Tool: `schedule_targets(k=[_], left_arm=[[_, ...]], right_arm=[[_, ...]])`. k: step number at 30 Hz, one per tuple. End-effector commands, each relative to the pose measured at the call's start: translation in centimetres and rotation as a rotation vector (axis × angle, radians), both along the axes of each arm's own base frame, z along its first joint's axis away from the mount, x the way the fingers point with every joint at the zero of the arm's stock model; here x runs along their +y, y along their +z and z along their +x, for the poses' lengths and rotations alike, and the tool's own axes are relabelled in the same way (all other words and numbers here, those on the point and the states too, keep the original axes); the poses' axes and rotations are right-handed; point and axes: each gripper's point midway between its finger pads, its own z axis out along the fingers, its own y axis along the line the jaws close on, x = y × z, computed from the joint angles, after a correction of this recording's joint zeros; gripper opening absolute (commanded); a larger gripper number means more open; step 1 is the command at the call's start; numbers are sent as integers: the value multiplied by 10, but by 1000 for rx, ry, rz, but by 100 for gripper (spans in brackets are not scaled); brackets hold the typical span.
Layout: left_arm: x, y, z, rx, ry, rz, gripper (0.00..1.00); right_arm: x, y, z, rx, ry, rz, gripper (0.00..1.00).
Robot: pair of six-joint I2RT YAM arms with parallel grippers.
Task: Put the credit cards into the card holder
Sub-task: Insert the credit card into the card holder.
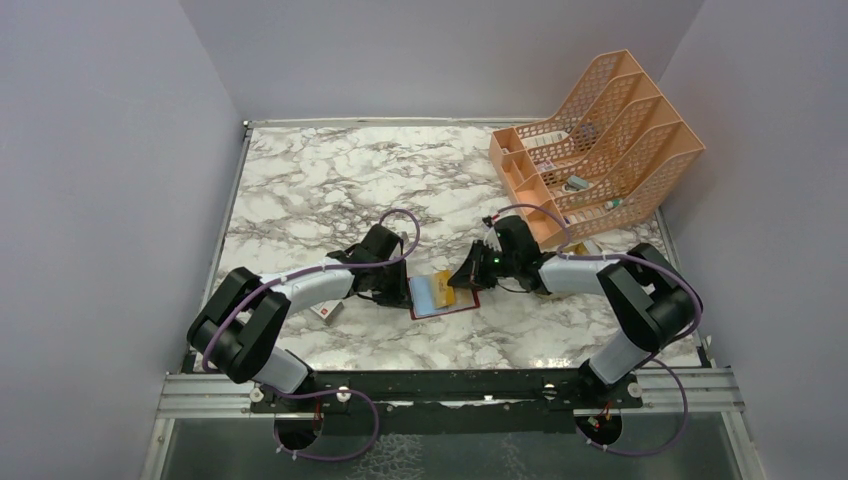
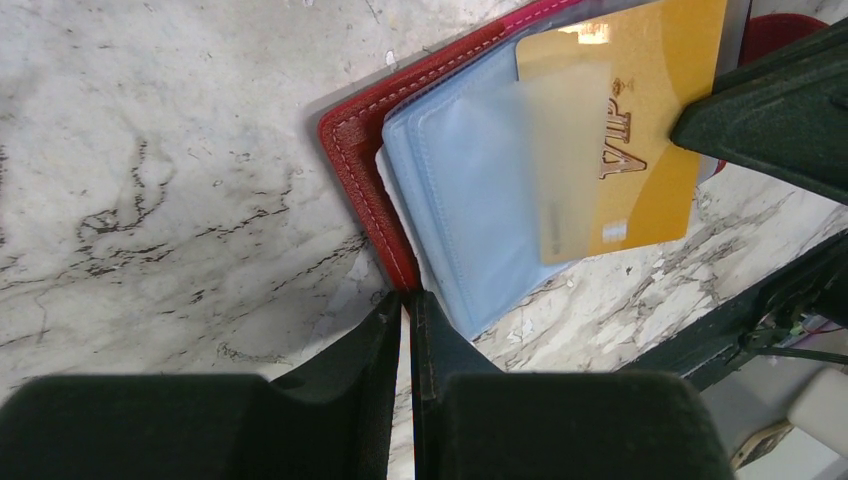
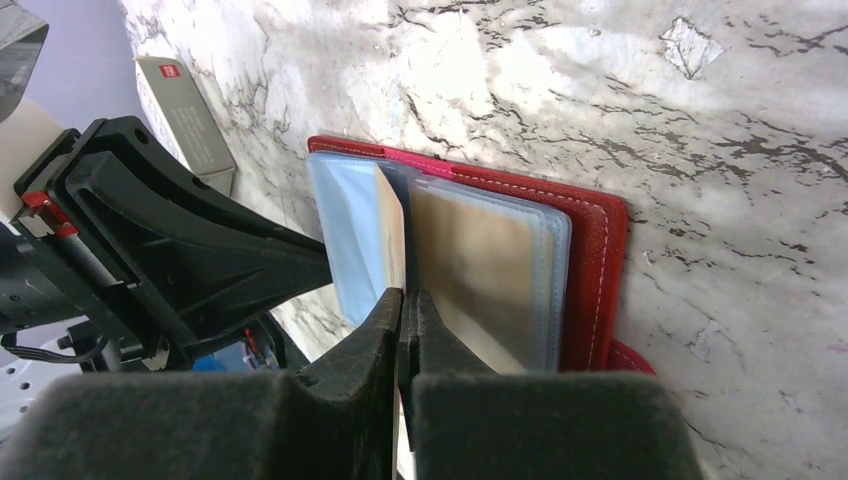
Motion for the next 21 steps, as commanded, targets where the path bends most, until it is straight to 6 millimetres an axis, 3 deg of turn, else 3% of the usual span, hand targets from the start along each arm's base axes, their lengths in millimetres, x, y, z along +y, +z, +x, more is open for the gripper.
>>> schedule_targets(k=[1,8,13,21], left_arm=[[-6,-1,-5,21,-5,-40,13],[-6,1,-3,12,-4,-44,13],[-8,2,-1,8,-5,-46,13],[-12,4,6,-7,-5,-52,13]], right_arm=[[1,-9,-2,10,-14,-6,5],[-16,-8,3,-18,-41,-147,30],[-24,-3,6,-37,-45,-201,37],[-10,-4,5,-50,20,-175,39]])
